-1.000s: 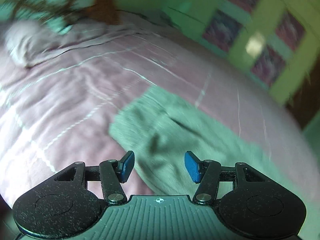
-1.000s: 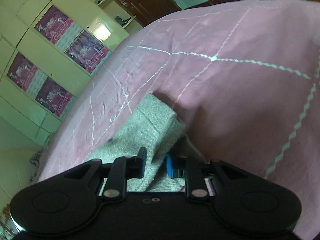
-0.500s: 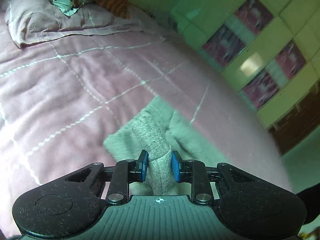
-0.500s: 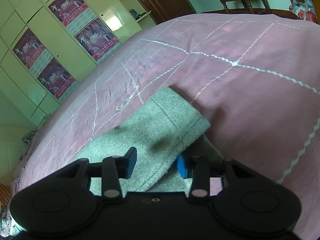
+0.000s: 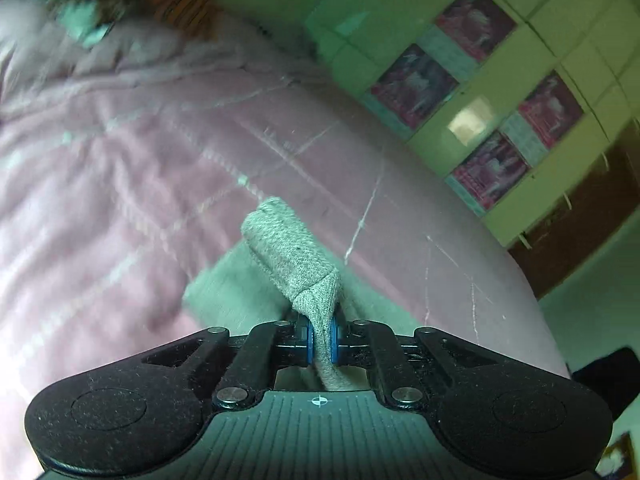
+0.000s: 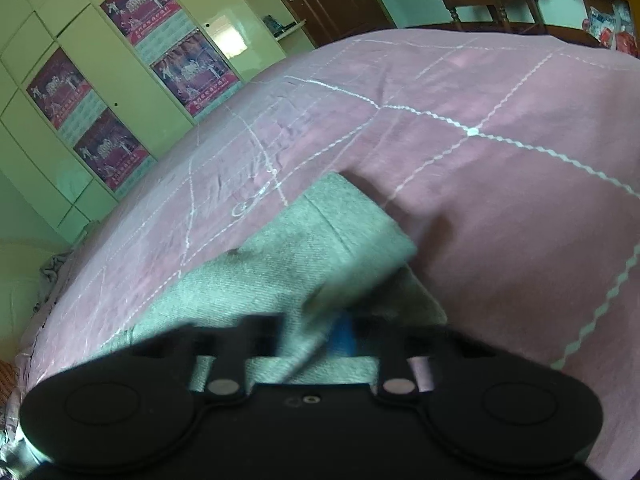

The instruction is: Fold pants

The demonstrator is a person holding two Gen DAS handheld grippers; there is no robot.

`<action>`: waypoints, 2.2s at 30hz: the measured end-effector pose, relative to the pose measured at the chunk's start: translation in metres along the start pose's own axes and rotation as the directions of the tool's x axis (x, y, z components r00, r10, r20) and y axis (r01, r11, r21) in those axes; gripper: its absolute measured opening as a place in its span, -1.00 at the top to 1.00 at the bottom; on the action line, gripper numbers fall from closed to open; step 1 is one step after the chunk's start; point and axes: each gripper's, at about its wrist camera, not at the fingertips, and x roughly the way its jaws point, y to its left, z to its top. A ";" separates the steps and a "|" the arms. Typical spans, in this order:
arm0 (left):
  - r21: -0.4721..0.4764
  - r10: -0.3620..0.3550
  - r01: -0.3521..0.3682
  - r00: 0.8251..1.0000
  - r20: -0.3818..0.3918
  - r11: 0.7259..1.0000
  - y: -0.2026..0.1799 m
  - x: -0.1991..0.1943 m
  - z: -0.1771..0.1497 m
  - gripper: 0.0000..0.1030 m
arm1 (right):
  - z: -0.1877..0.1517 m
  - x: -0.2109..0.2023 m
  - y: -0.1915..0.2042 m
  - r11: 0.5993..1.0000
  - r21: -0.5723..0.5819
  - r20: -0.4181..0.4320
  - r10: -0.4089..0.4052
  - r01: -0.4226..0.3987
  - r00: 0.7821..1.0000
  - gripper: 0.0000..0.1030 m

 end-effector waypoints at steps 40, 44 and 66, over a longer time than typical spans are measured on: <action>0.066 0.109 -0.101 0.985 -0.132 0.993 0.023 0.021 -0.010 0.74 | -0.011 -0.004 -0.011 0.994 0.047 -0.062 -0.096 0.099 0.993 0.95; -0.017 0.074 -0.075 0.994 -0.077 0.997 0.032 -0.008 -0.019 0.40 | -0.013 -0.021 -0.010 0.993 0.044 -0.017 -0.107 0.108 0.994 0.74; 0.526 0.011 0.017 0.999 -0.051 0.850 -0.155 -0.008 -0.172 0.24 | -0.130 0.029 0.174 0.786 -0.581 -0.192 0.121 -0.212 0.974 0.29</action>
